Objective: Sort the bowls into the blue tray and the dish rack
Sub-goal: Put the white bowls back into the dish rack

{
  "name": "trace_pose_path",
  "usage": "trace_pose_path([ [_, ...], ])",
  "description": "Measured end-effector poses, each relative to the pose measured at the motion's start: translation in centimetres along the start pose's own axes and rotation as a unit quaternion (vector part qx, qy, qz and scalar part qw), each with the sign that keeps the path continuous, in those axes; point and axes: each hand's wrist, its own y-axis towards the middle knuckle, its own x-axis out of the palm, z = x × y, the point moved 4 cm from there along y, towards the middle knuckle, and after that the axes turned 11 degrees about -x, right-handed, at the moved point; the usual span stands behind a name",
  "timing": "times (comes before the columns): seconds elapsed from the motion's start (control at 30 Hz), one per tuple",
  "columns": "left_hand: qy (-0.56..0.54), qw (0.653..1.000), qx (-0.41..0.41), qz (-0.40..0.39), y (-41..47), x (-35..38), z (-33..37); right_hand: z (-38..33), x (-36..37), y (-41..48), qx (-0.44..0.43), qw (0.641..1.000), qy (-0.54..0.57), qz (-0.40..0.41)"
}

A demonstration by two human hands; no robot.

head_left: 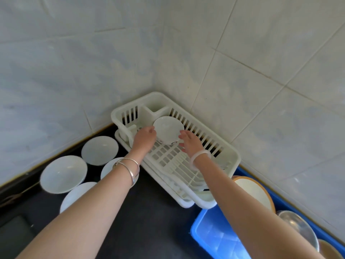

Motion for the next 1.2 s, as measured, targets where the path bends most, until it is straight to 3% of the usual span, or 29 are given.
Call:
trace_pose_path([
  [0.13,-0.007,0.998,0.036,0.055,-5.3,-2.9,-2.2,-2.3,1.6,-4.7,-0.042,0.998,0.035,-0.044],
  [0.27,-0.020,0.992,0.005,0.126,-9.9,-5.8,-7.5,-2.7,5.0,-8.6,-0.058,0.994,0.021,-0.089],
  [0.4,-0.009,0.978,-0.018,0.207,-13.4,-8.1,-12.6,-0.7,9.2,-10.6,-0.034,0.988,-0.044,-0.142],
  [0.53,0.015,0.959,-0.056,0.277,-15.2,-9.8,-17.1,2.2,11.5,-11.1,-0.029,0.974,-0.180,-0.133],
  [0.67,0.012,0.954,-0.107,0.281,-15.3,-10.4,-20.6,4.1,13.5,-11.2,0.048,0.971,-0.184,-0.147],
  [0.83,-0.122,0.951,-0.174,0.227,-15.0,-10.1,-23.5,4.8,15.3,-10.1,0.071,0.977,-0.166,-0.117],
  [1.0,-0.204,0.941,-0.176,0.205,-14.7,-10.0,-24.7,5.1,16.4,-9.5,0.150,0.986,-0.019,-0.066],
  [1.2,-0.298,0.924,-0.166,0.175,-14.5,-10.1,-25.4,4.5,16.4,-9.6,0.166,0.983,0.076,-0.009],
])
